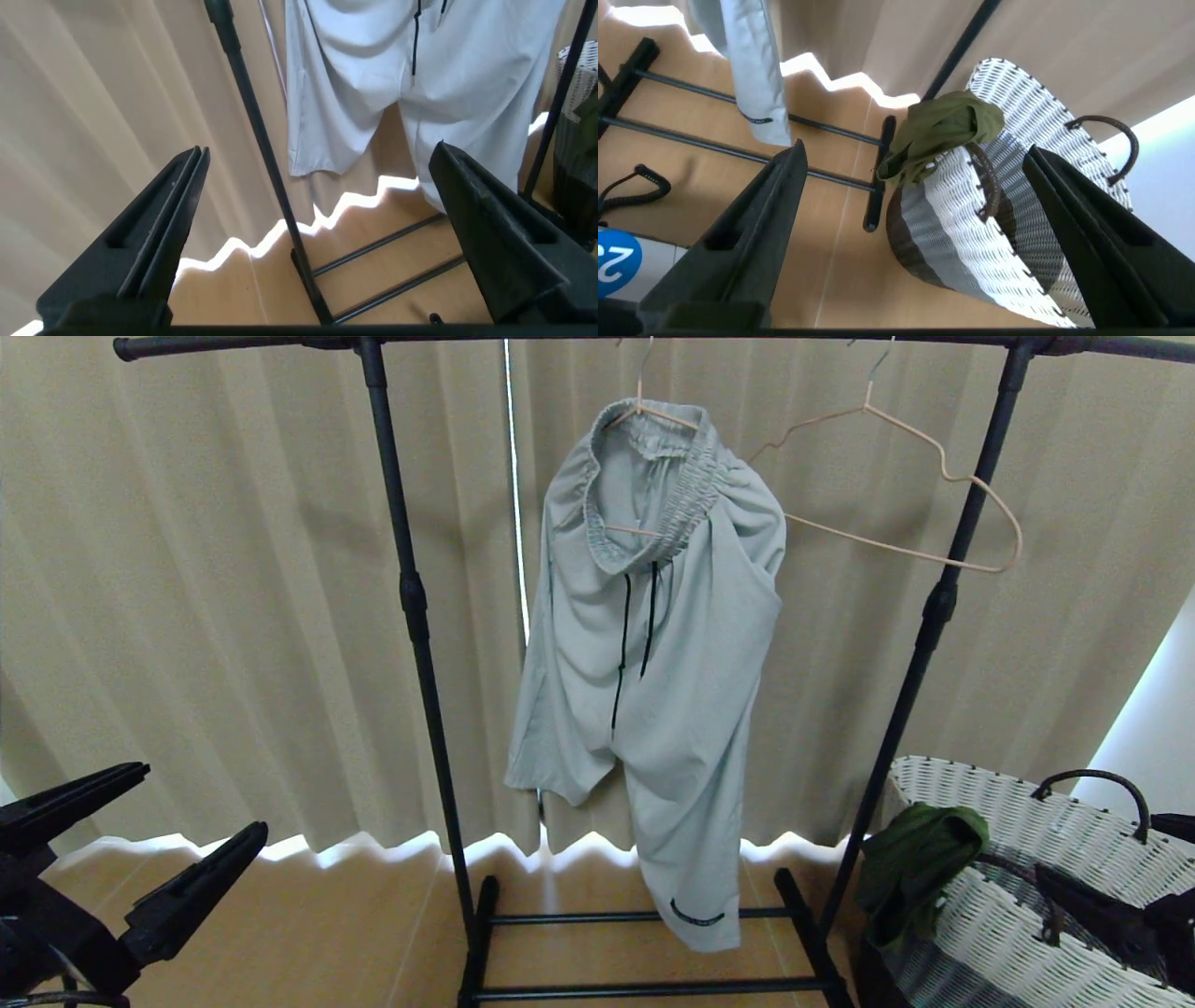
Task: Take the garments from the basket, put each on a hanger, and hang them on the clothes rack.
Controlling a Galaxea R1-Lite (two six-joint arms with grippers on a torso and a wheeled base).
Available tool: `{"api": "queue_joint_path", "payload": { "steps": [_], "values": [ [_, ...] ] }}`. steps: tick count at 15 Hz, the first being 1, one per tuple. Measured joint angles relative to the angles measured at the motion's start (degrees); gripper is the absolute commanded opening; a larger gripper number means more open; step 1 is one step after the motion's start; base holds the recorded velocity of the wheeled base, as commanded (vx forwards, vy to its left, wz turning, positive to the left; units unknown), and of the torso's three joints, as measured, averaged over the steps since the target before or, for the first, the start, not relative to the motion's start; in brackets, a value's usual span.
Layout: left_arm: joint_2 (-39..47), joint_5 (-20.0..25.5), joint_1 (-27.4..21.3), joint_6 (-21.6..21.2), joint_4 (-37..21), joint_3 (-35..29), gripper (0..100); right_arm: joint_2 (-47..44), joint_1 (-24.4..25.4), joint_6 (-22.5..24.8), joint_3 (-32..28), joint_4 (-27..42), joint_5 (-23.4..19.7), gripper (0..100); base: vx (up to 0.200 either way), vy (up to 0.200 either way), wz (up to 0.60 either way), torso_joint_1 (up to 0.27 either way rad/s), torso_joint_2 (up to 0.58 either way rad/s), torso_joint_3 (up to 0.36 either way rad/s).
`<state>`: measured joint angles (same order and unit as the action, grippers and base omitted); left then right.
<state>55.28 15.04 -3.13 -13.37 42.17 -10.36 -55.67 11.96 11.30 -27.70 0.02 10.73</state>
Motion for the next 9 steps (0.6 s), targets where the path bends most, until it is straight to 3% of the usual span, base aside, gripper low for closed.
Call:
{"api": "queue_joint_path", "payload": {
  "steps": [9],
  "values": [
    [-0.24,-0.02,-0.04,0.0,-0.02,-0.09,100,1.18,-0.02,0.2,0.52,0.0,0.05,100,0.0,-0.2,0.0,0.002,0.0,0.001]
  ]
}}
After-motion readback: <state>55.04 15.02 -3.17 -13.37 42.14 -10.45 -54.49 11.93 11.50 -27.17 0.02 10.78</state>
